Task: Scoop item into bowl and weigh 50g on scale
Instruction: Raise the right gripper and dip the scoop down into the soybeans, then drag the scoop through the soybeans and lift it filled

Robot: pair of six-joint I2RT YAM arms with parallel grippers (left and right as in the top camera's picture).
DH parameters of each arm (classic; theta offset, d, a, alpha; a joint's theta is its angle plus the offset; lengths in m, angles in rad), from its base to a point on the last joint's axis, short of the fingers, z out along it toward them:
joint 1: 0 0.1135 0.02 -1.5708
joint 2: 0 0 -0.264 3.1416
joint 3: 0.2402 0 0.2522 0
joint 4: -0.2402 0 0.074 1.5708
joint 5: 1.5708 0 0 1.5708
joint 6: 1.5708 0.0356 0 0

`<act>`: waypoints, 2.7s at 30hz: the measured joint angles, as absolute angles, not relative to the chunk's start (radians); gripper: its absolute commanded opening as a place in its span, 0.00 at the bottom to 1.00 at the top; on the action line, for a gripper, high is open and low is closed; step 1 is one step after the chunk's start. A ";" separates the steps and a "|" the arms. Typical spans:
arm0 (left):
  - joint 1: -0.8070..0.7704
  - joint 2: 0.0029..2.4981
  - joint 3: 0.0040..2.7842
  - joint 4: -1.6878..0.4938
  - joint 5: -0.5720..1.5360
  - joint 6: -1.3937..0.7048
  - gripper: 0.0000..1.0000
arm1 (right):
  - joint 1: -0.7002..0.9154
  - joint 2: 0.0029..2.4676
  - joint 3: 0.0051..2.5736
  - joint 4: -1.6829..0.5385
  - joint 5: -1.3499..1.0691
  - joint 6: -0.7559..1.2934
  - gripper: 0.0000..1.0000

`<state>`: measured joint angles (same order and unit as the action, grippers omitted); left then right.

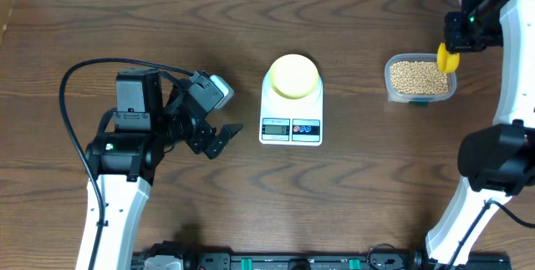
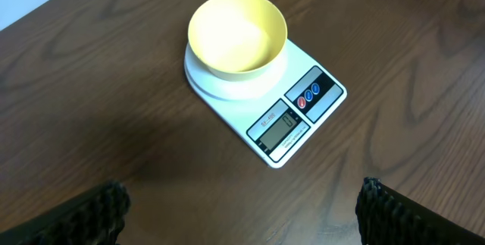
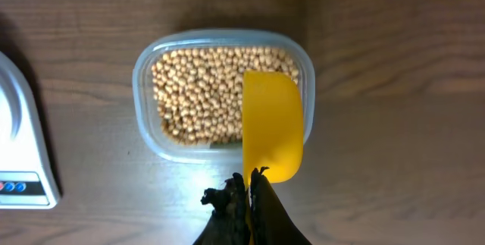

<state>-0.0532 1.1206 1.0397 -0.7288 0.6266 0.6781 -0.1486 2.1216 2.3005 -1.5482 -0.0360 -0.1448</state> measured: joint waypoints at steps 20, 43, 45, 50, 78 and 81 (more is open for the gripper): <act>-0.053 1.121 1.040 -0.729 0.627 0.678 0.98 | -0.105 2.137 2.300 -1.531 -0.073 -0.203 0.01; -0.053 1.121 1.040 -0.729 0.627 0.678 0.97 | -0.064 2.137 2.300 -1.553 -0.051 0.032 0.01; -0.053 1.121 1.040 -0.729 0.627 0.678 0.98 | -0.064 2.137 2.300 -1.552 -0.043 0.023 0.01; -0.053 1.121 1.040 -0.729 0.627 0.678 0.98 | -0.064 2.141 2.300 -1.549 -0.028 -0.028 0.01; -0.053 1.121 1.040 -0.729 0.627 0.678 0.98 | -0.082 2.153 2.129 -1.470 0.023 -0.155 0.01; -0.053 1.121 1.040 -0.729 0.627 0.678 0.98 | -0.082 2.153 2.127 -1.457 0.027 -0.155 0.01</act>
